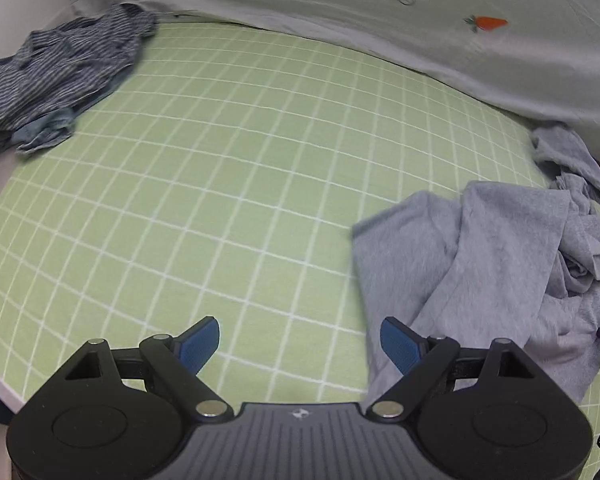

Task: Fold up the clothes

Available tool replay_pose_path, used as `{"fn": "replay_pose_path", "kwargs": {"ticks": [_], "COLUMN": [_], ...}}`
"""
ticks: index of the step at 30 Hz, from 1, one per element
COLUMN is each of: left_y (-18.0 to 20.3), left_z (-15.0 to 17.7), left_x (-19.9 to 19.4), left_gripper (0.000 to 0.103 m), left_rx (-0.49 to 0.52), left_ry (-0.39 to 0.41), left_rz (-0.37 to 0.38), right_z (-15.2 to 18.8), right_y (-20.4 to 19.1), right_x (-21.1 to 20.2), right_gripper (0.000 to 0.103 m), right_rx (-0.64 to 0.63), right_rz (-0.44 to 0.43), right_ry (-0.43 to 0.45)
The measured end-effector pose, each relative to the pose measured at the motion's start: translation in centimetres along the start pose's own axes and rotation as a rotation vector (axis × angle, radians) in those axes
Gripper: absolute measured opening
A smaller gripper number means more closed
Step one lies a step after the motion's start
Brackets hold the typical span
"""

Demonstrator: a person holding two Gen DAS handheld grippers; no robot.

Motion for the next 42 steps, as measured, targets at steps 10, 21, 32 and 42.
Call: {"fn": "replay_pose_path", "kwargs": {"ticks": [10, 21, 32, 42], "left_y": [0.9, -2.5, -3.9, -3.5], "left_z": [-2.4, -5.6, -10.2, -8.2], "left_x": [0.9, 1.9, 4.3, 5.6], "left_gripper": [0.089, 0.089, 0.089, 0.089], "left_rx": [0.060, -0.023, -0.083, -0.090], "left_ry": [-0.015, -0.029, -0.047, -0.106], "left_rz": [-0.022, 0.005, -0.017, -0.017], "right_z": [-0.9, 0.4, -8.4, -3.3], "right_y": [-7.3, -17.6, -30.2, -24.5], "right_x": [-2.6, -2.1, -9.8, -2.6], "right_gripper": [0.085, 0.003, 0.013, 0.054], "right_rx": [-0.094, -0.351, -0.433, -0.334], "right_rz": [-0.282, -0.439, -0.660, -0.479], "right_ry": [0.035, -0.076, 0.214, -0.090]}}
Point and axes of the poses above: each gripper's, at about its wrist camera, not at the fingertips, and x roughly the way its jaws point, y to its right, z to its underside, the point moved 8 cm from there along x, roughly the way its jaws point, and after that the axes turned 15 degrees about -y, right-handed, at the moved point
